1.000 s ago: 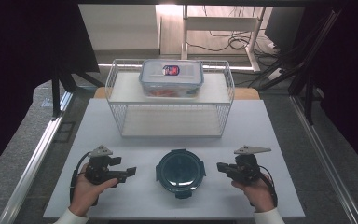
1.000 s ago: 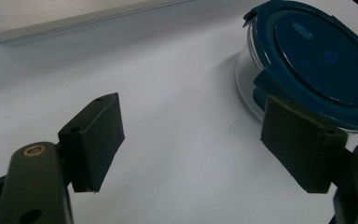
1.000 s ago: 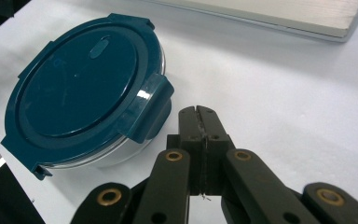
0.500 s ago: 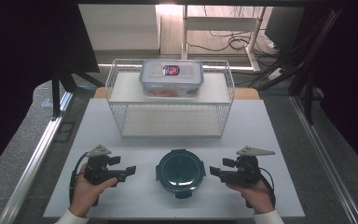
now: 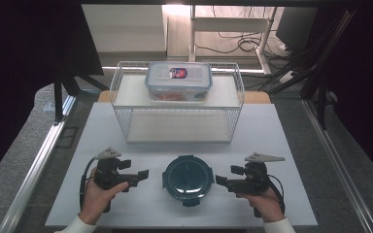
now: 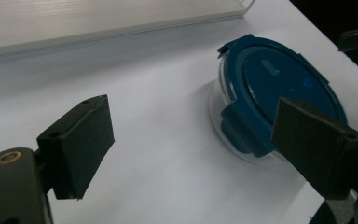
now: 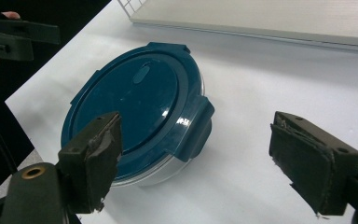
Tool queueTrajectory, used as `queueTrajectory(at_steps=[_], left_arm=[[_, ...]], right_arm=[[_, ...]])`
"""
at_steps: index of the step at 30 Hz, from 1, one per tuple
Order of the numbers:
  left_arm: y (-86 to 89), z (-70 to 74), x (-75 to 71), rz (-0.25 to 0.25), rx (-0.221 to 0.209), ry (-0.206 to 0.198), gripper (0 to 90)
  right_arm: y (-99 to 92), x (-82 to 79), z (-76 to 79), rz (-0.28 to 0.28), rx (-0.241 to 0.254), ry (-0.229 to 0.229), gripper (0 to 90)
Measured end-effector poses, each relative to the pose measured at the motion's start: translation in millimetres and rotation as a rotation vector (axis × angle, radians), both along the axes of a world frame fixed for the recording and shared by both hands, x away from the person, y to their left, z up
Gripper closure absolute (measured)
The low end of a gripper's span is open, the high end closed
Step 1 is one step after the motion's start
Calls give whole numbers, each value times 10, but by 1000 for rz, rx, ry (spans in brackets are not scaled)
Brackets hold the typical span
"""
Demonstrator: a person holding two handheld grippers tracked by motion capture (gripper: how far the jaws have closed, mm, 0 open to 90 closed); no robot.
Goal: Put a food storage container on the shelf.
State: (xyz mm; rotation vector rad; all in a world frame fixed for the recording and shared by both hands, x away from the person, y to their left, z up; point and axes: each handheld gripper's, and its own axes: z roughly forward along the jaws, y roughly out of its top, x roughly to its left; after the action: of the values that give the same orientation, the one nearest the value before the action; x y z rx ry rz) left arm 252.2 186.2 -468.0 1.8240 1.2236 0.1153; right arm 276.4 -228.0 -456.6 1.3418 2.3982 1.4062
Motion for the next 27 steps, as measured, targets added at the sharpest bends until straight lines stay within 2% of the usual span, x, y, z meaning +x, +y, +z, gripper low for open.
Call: queueTrajectory(at_steps=[3, 6, 9, 12, 15, 19, 22, 27], left_arm=[[-54, -9, 14, -16, 1, 17, 116], [-92, -11, 40, -39, -23, 36, 114], [-138, -23, 63, -72, -45, 39, 134], [-220, -56, 97, -92, -41, 42, 148], [-284, -93, 149, -96, -57, 70, 154], [-382, -154, 185, -101, -76, 119, 158], [-448, -231, 197, -101, -117, 181, 158], [-520, -308, 251, -87, -154, 236, 139]], right_arm=[[-6, 8, 3, -5, -3, 4, 159], [-12, 14, 4, 0, 1, 13, 146], [-9, 20, -2, 1, -1, 26, 132], [12, 33, -23, 6, 11, 40, 125], [51, 52, -58, 7, 32, 68, 124], [121, 80, -123, 16, 32, 95, 124], [176, 124, -186, 23, 51, 124, 120], [275, 201, -304, 23, 65, 193, 115]])
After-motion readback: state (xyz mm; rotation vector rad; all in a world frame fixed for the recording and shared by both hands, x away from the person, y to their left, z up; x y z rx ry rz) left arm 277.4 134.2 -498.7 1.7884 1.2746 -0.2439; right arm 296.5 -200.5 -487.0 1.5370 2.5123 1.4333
